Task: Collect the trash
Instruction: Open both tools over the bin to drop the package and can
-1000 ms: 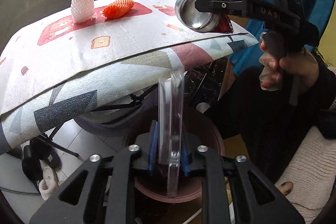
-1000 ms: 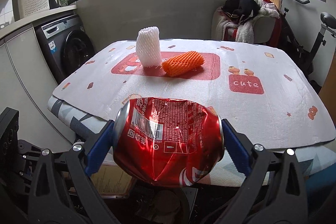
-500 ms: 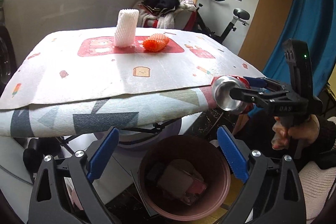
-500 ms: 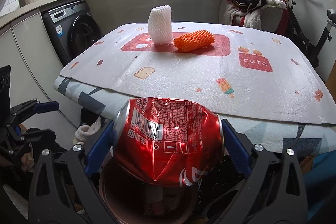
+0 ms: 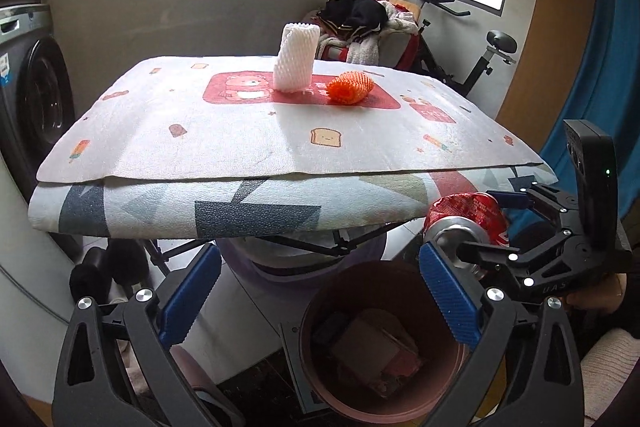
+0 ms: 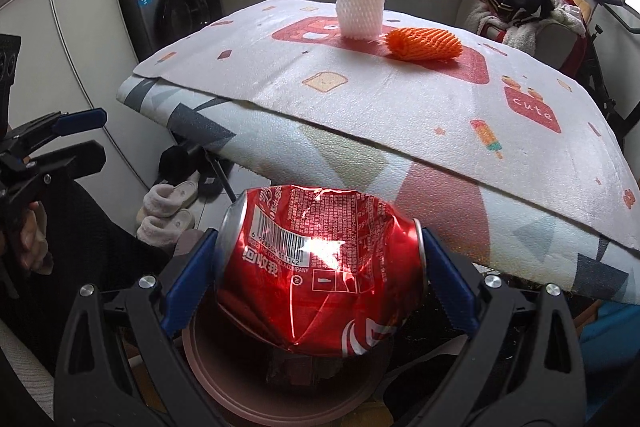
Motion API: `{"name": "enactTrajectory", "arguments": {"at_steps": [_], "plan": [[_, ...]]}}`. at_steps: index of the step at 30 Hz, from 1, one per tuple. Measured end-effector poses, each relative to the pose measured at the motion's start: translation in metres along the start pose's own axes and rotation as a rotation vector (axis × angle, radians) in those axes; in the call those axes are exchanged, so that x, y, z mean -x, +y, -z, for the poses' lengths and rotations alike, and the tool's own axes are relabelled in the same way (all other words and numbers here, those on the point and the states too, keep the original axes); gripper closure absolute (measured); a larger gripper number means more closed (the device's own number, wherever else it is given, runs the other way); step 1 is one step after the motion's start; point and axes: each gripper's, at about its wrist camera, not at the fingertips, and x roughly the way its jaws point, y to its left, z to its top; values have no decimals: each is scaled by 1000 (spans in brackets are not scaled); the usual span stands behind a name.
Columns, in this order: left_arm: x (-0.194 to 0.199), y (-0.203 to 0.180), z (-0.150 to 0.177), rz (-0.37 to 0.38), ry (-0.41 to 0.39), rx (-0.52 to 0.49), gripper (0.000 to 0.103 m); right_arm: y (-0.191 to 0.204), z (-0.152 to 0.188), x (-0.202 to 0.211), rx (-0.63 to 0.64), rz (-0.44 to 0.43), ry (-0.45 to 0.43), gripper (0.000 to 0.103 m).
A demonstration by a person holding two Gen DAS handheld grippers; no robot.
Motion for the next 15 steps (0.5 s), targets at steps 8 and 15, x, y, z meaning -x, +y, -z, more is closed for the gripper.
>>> {"name": "enactTrajectory", "arguments": {"at_steps": [8, 15], "plan": [[-2, -2, 1, 1, 9, -5, 6, 2, 1, -3, 14, 0, 17, 8], [-4, -2, 1, 0, 19, -2, 6, -1, 2, -6, -1, 11, 26, 7]]}}
